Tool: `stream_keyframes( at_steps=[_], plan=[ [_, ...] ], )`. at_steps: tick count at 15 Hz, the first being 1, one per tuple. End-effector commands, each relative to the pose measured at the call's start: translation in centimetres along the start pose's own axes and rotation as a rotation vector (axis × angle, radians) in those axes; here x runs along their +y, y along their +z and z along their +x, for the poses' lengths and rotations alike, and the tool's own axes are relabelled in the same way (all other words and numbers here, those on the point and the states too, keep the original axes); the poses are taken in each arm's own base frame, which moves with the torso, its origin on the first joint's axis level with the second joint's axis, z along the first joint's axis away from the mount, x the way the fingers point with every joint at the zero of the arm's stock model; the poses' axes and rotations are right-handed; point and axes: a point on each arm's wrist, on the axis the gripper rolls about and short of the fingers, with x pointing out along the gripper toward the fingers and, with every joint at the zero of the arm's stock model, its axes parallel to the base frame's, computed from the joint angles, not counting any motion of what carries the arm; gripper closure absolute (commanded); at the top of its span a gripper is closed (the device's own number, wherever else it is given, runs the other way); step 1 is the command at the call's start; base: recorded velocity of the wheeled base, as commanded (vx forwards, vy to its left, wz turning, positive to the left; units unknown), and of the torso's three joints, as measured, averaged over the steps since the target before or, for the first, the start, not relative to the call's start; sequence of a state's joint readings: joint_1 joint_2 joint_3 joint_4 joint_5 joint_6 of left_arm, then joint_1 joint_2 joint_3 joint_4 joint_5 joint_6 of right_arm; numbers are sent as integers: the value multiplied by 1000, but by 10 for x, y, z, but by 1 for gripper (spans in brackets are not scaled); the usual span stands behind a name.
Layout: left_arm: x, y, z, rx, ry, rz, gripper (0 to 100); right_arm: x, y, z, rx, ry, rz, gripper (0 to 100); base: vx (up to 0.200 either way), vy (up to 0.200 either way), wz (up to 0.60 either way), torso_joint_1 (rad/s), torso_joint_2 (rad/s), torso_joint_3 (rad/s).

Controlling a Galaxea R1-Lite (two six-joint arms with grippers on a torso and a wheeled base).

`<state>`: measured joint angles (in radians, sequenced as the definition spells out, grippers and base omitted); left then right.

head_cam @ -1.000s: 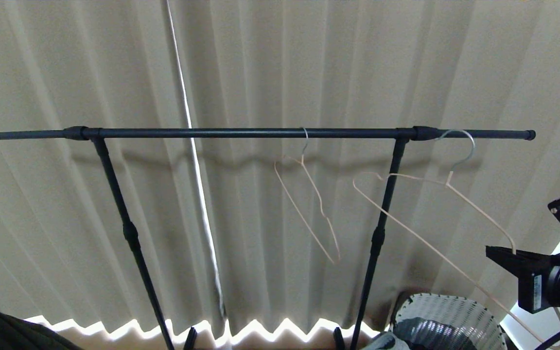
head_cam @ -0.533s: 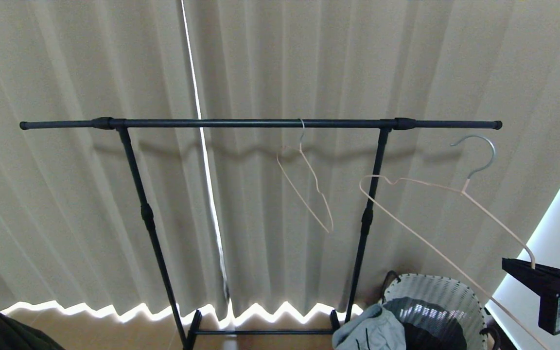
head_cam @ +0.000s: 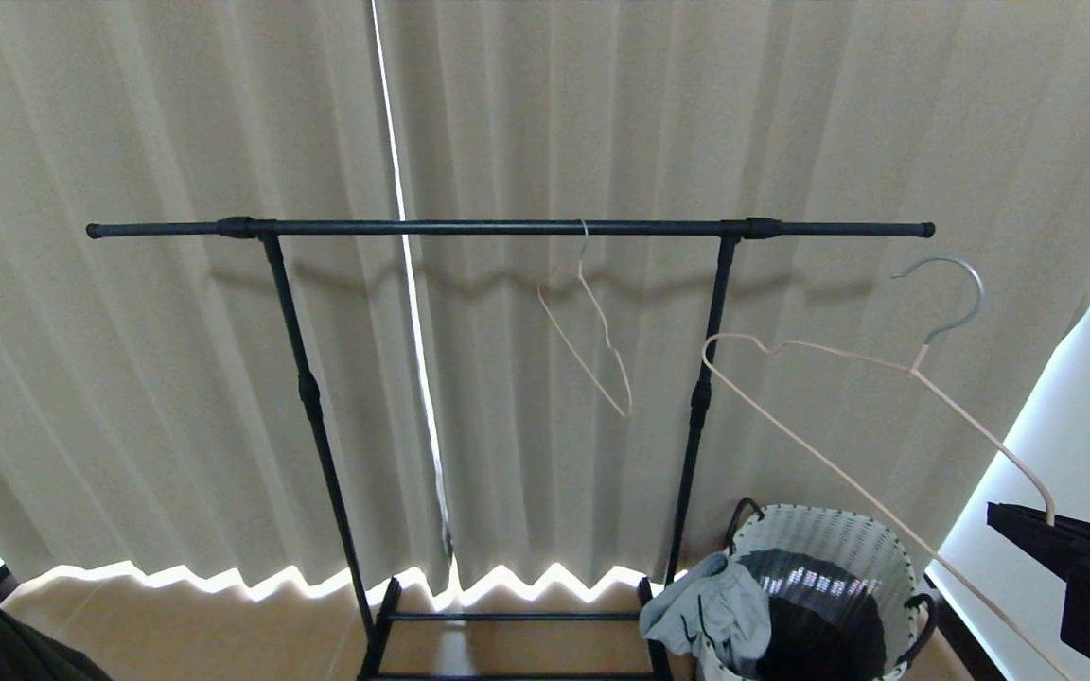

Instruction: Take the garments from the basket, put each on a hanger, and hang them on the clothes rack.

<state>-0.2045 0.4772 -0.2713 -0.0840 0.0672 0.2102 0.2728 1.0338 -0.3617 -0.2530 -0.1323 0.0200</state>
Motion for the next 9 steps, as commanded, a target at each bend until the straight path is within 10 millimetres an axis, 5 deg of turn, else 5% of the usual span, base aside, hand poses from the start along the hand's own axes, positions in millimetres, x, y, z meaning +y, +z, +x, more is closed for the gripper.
stream_keyframes(
  at_steps=[1,9],
  plan=[
    [0,0,0,-2,0,1,100,0,0,1,3,1,-1,100,0,0,0,0,0,0],
    [-3,-6,0,-1,-71,13,100,-1,-5,-8,-29,17,8,100,0,0,0,0,0,0]
  ],
)
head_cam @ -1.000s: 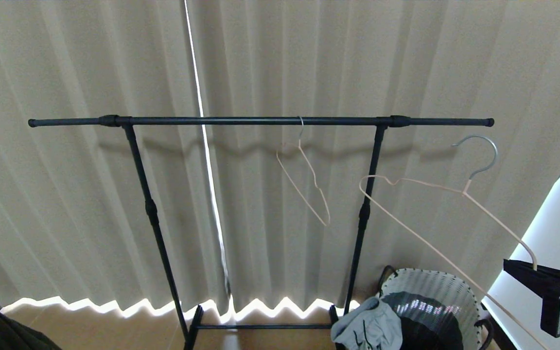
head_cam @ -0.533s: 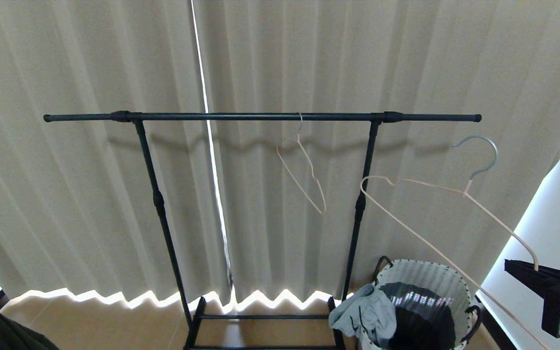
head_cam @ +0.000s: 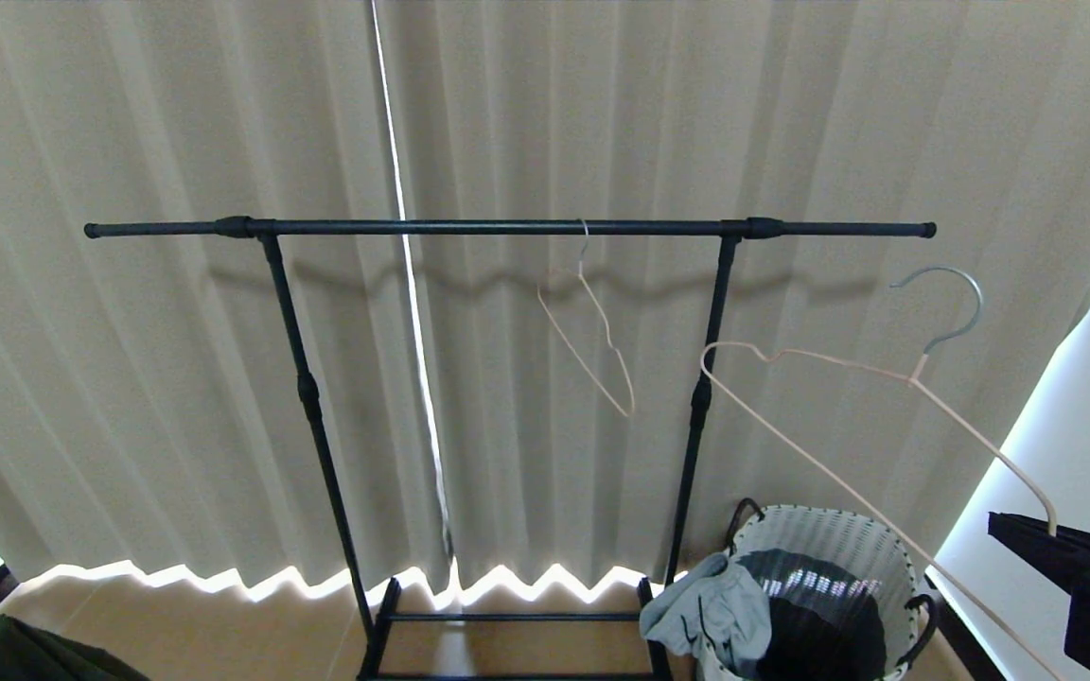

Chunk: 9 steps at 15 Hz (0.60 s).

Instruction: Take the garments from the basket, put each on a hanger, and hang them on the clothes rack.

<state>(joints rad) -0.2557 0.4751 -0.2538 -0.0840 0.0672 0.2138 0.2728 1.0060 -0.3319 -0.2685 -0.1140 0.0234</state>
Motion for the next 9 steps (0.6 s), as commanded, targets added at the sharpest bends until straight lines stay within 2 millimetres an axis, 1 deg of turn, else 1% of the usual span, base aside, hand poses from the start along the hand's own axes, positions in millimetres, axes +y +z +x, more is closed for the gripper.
stream_keyframes(
  at_steps=[1,3,5,6,7,8,9],
  plan=[
    [-3,-6,-2,-17,-79,12,100,2,0,-5,-20,45,0,100,0,0,0,0,0,0],
    [-6,-12,2,14,-154,18,100,10,0,-4,-9,161,-26,100,0,0,0,0,0,0],
    [-10,-8,15,75,-258,24,100,20,-1,3,27,224,-55,100,0,0,0,0,0,0],
    [-9,3,26,103,-265,26,100,25,0,7,44,250,-60,100,0,0,0,0,0,0],
    [-8,20,39,120,-268,27,100,32,1,14,80,284,-47,100,0,0,0,0,0,0],
    [-8,37,54,135,-271,27,100,41,3,19,94,321,-22,100,0,0,0,0,0,0],
    [-8,53,74,161,-273,21,100,51,8,21,80,368,13,100,0,0,0,0,0,0]
  ],
)
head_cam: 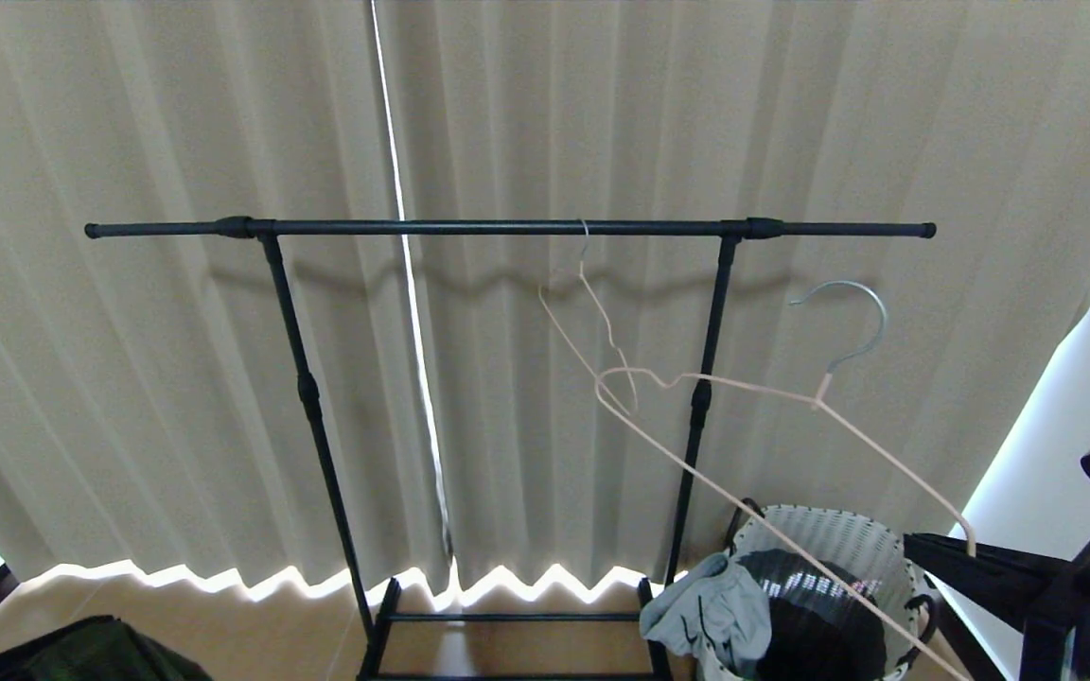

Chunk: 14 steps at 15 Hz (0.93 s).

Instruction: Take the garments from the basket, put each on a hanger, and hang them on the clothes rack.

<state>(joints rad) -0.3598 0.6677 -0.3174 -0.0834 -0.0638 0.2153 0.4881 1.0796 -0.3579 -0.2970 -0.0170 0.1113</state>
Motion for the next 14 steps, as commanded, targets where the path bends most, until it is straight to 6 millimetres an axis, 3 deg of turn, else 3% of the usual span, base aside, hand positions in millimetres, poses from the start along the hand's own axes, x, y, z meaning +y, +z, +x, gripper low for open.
stream_keyframes(
  at_steps=[1,6,9,14],
  plan=[
    [16,54,59,100,-18,-19,100,21,5,23,32,107,39,100,0,0,0,0,0,0],
    [24,112,146,142,93,-118,100,43,4,20,36,230,45,100,0,0,0,0,0,0],
    [19,107,178,217,223,-131,100,57,2,15,50,318,41,100,0,0,0,0,0,0],
    [18,103,207,251,325,-245,100,79,12,13,39,424,21,100,0,0,0,0,0,0]
  ],
)
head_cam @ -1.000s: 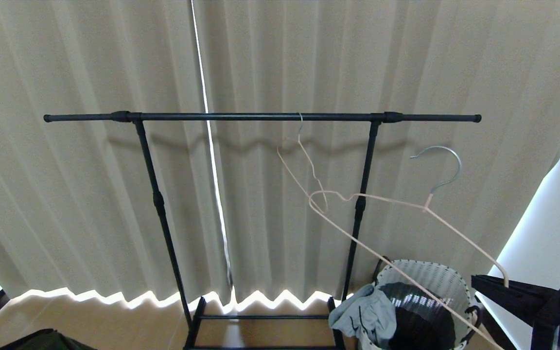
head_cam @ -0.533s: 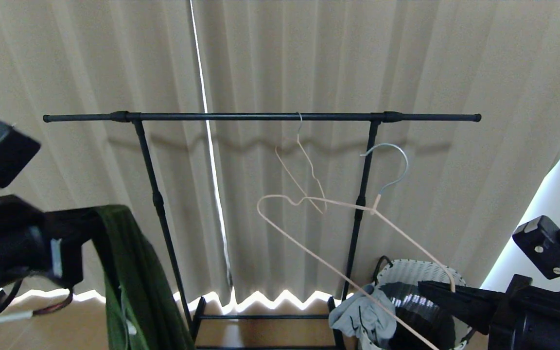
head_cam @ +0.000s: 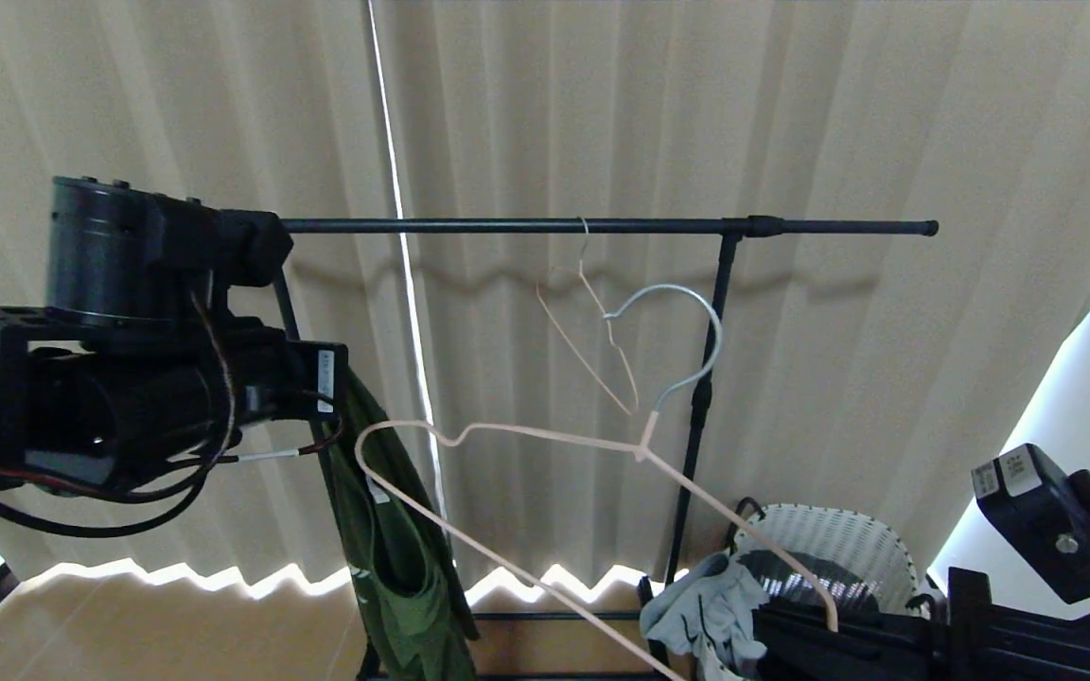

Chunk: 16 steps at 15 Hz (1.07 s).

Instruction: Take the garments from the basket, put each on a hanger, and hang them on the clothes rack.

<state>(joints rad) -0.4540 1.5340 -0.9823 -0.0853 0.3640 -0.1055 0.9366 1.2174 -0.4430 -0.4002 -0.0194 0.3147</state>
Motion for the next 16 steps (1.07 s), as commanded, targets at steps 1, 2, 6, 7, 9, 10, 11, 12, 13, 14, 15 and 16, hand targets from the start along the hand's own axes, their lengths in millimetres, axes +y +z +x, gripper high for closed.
stream_keyframes(
  at_steps=[1,2,6,7,9,10,11,12,13,14,15,16],
  plan=[
    [-7,-5,17,39,28,-5,100,4,2,9,16,5,-4,100,0,0,0,0,0,0],
    [-7,-5,15,35,26,-6,100,4,4,12,18,5,-4,100,0,0,0,0,0,0],
    [-8,-2,6,13,13,-9,100,6,9,26,8,1,0,100,0,0,0,0,0,0],
    [-7,-1,3,7,12,-11,100,5,10,33,-6,-5,2,100,0,0,0,0,0,0],
    [-6,1,-1,-4,15,-16,100,1,13,43,-39,-31,7,100,0,0,0,0,0,0],
    [-5,1,-2,-7,19,-18,100,1,12,44,-37,-34,8,100,0,0,0,0,0,0],
    [-4,1,-1,-8,22,-19,100,1,13,44,-38,-33,8,100,0,0,0,0,0,0],
    [-4,1,-1,-6,24,-18,100,1,12,44,-37,-34,8,100,0,0,0,0,0,0],
    [-3,0,-1,-5,27,-19,100,1,12,44,-37,-34,8,100,0,0,0,0,0,0],
    [-2,0,-2,-6,34,-22,100,0,12,43,-37,-34,8,100,0,0,0,0,0,0],
    [0,-1,-3,-5,37,-24,100,0,12,43,-38,-33,8,100,0,0,0,0,0,0],
    [0,-2,-3,-3,37,-23,100,0,12,43,-38,-33,8,100,0,0,0,0,0,0]
  ],
)
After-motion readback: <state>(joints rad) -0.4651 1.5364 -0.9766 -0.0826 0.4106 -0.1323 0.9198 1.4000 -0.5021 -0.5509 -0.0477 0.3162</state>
